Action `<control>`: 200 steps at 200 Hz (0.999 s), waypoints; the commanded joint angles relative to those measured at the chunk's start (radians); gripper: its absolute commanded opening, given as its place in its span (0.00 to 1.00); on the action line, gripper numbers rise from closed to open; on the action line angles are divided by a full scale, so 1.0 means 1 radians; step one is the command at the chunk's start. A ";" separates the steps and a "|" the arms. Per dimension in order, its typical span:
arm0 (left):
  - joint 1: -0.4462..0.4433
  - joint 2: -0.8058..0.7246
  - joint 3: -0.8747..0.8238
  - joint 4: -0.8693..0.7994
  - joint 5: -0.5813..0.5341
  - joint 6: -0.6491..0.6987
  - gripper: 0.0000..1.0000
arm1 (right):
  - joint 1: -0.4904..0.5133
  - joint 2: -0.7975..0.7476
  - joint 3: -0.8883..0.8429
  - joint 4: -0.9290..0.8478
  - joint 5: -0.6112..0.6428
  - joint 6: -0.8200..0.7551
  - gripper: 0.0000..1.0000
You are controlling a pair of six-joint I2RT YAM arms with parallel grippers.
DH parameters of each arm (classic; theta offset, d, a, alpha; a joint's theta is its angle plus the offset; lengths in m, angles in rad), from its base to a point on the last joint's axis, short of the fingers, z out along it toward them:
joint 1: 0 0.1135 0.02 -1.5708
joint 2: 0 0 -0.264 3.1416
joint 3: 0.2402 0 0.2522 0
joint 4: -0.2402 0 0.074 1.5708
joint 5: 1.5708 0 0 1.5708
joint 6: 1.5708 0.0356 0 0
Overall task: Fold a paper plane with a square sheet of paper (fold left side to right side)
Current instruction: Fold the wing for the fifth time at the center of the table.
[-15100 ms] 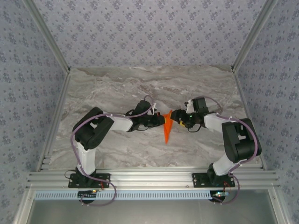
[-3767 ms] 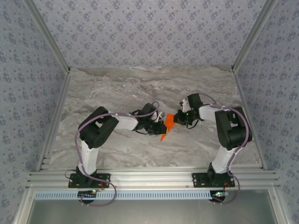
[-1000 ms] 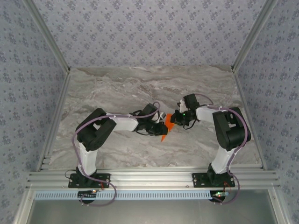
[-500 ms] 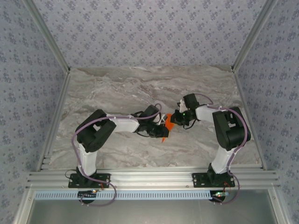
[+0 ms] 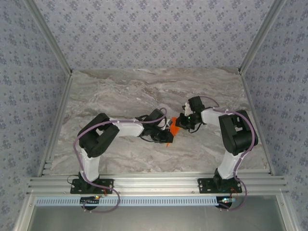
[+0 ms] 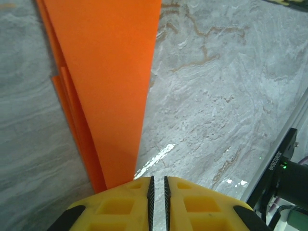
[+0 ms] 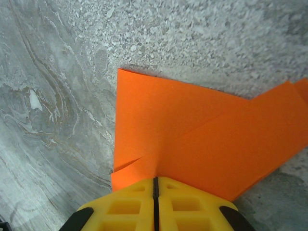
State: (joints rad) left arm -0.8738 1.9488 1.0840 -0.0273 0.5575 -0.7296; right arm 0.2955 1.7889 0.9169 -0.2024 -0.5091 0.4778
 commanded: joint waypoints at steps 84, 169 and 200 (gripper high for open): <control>-0.011 0.005 -0.060 -0.012 -0.028 -0.002 0.16 | 0.001 0.042 -0.003 -0.099 0.119 -0.031 0.10; -0.016 -0.071 -0.208 0.044 -0.030 -0.041 0.13 | -0.015 0.066 0.015 -0.132 0.132 -0.039 0.10; -0.022 -0.099 -0.265 0.064 -0.030 -0.055 0.12 | -0.016 0.070 0.016 -0.134 0.131 -0.041 0.10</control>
State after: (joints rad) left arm -0.8742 1.8645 0.8913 0.1417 0.5301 -0.7616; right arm 0.2981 1.8019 0.9459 -0.2478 -0.4946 0.4553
